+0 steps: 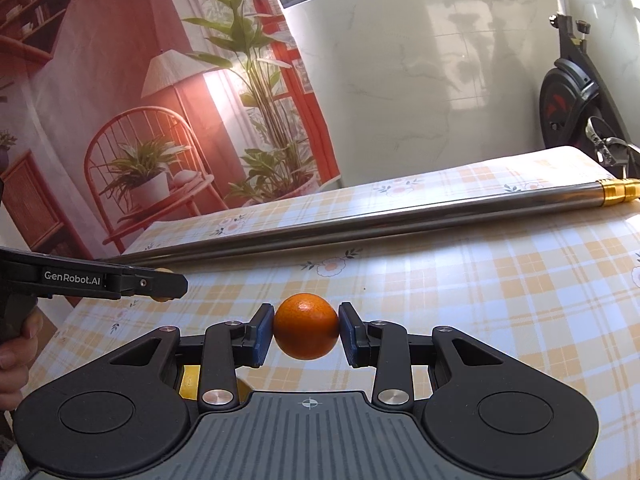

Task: Organize fruits
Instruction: 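Grasp the tangerine with the right tool while the left tool grasps the kiwi, then carry both fruits to the plate and open both tools to release them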

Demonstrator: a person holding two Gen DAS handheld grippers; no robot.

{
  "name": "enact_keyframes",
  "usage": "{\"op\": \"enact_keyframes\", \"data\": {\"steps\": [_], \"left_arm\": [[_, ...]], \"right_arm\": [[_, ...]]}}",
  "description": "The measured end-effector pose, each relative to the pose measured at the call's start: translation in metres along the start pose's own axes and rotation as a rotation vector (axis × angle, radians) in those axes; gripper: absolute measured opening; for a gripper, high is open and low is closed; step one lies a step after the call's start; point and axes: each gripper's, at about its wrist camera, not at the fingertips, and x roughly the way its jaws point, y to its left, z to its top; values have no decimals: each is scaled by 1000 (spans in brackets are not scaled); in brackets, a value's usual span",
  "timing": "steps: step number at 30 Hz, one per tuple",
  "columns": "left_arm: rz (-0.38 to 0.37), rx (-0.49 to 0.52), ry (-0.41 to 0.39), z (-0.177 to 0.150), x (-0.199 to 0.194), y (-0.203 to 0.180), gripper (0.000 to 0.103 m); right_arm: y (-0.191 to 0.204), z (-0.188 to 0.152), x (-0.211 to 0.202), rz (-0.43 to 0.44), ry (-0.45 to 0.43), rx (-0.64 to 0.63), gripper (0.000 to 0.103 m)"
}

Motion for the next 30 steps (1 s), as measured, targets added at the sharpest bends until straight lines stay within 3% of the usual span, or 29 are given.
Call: {"op": "enact_keyframes", "data": {"steps": [13, 19, 30], "left_arm": [[-8, -16, -44, -65, -77, -20, 30], [6, -15, -18, -93, -83, -22, 30], [-82, -13, 45, -116, -80, -28, 30]], "right_arm": [[51, -25, -50, 68, 21, -73, 32], [69, -39, -73, 89, 49, -92, 32], [78, -64, -87, 96, 201, -106, 32]]}}
